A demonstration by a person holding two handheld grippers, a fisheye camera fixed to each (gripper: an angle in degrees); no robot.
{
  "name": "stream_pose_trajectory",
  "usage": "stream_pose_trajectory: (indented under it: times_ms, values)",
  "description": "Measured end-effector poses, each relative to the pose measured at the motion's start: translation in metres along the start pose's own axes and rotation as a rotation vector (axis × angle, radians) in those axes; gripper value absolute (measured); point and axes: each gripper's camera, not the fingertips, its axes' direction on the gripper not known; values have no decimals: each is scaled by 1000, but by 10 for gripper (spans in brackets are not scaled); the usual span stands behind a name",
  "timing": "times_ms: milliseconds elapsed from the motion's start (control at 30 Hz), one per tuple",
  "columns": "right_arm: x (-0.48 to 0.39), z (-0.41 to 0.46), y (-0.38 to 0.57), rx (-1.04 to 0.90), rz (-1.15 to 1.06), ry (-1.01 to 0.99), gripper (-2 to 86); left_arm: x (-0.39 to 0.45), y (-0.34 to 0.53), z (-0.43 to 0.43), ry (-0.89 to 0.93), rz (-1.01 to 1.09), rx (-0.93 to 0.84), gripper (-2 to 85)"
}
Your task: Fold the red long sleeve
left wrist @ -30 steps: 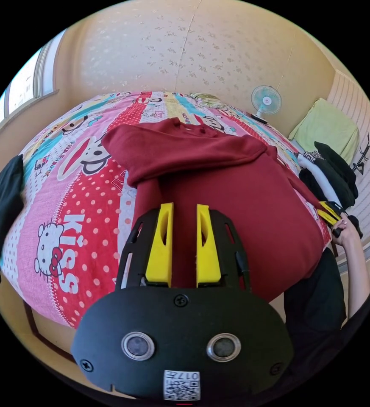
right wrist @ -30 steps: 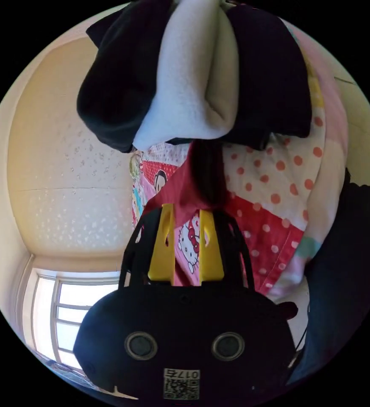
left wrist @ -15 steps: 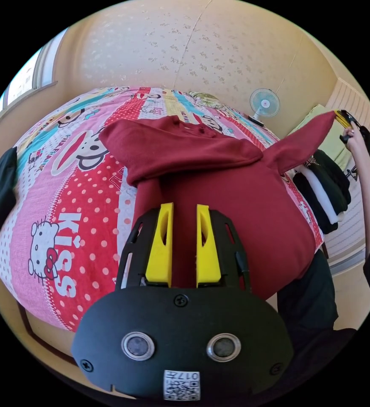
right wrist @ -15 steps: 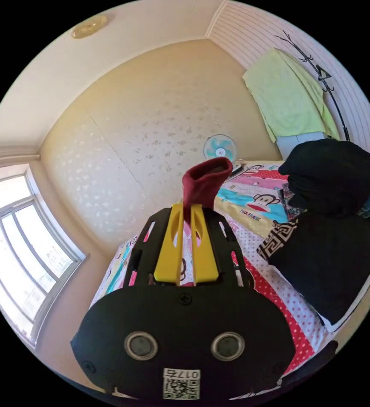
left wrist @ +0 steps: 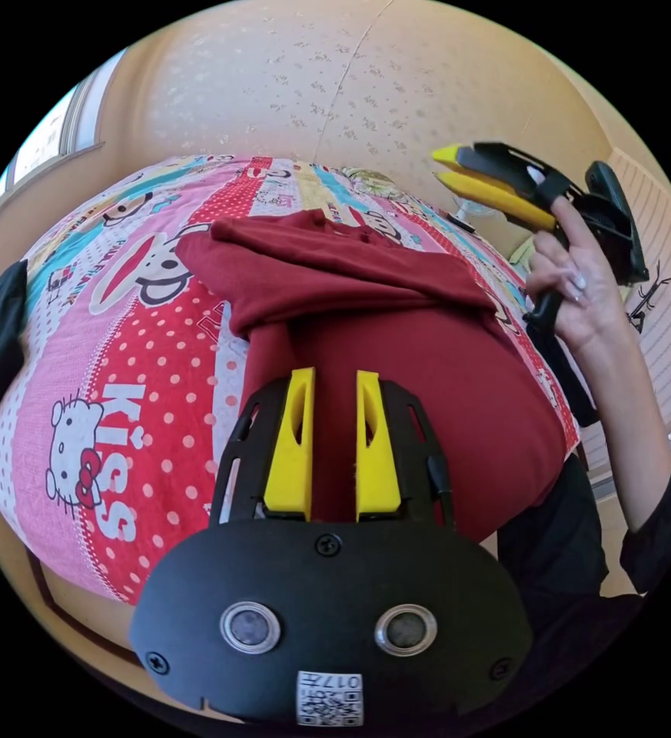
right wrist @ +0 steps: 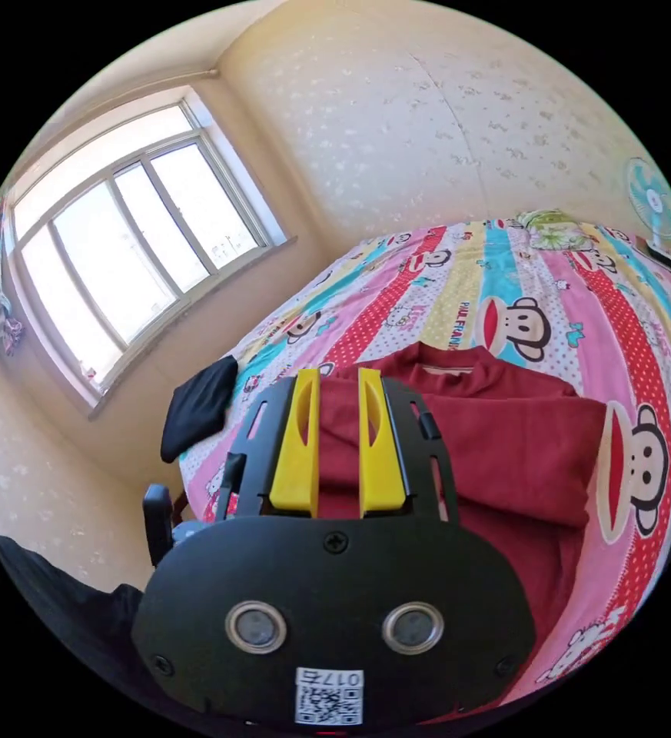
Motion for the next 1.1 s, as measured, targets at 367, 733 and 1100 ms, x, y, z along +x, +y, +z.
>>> stream_pose_trajectory:
  times_ms: [367, 733, 1100]
  values:
    - [82, -63, 200, -259, 175, 472, 111, 23, 4, -7, -30, 27, -3, 100]
    - [60, -105, 231, -272, 198, 323, 118, 27, 106, -110, -276, -177, 17, 133]
    - [31, -182, 161, -60, 218, 266, 41, 41, 51, -158, -13, -2, -70, 30]
